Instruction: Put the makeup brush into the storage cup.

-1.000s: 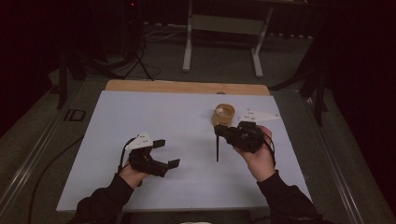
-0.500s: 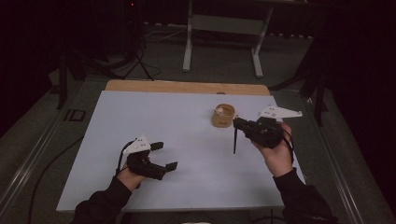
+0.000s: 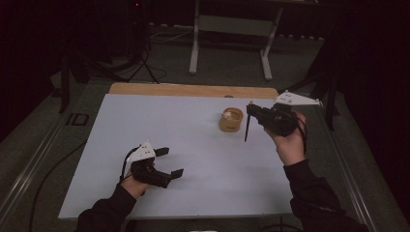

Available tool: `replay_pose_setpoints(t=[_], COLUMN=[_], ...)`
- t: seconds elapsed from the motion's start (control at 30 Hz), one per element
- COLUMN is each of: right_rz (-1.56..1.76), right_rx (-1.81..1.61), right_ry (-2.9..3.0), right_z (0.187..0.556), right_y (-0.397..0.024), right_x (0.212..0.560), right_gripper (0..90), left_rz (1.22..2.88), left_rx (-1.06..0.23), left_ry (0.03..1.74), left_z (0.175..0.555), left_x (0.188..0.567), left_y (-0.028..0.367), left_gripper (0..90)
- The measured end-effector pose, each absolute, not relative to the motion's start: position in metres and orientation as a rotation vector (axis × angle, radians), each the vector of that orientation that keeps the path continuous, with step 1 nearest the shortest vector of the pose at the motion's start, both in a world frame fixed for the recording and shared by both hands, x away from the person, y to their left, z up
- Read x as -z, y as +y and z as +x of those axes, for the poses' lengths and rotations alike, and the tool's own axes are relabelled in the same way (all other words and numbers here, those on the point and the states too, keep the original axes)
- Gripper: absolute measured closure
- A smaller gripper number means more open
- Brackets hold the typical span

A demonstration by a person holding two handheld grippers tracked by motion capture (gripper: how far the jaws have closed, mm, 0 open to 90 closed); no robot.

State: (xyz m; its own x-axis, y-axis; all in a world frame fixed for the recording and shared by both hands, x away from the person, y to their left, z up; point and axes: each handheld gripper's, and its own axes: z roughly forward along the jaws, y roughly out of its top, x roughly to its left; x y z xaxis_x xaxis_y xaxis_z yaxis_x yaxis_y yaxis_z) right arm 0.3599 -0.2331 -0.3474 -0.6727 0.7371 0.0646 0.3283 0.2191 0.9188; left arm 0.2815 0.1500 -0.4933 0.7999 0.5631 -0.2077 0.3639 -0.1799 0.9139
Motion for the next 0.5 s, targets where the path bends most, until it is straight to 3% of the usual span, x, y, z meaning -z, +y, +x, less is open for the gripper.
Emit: replay_pose_setpoints(t=[0.5], right_rz=[0.999], right_rx=[-1.433], right_ry=[2.002], right_z=[0.394], right_y=[-0.228], right_x=[0.330], right_gripper=[84.0], left_rz=[1.791], left_rx=[-0.187], left_ry=[0.705], left_z=[0.281], left_x=[0.498], left_y=[0.150], left_gripper=[1.1])
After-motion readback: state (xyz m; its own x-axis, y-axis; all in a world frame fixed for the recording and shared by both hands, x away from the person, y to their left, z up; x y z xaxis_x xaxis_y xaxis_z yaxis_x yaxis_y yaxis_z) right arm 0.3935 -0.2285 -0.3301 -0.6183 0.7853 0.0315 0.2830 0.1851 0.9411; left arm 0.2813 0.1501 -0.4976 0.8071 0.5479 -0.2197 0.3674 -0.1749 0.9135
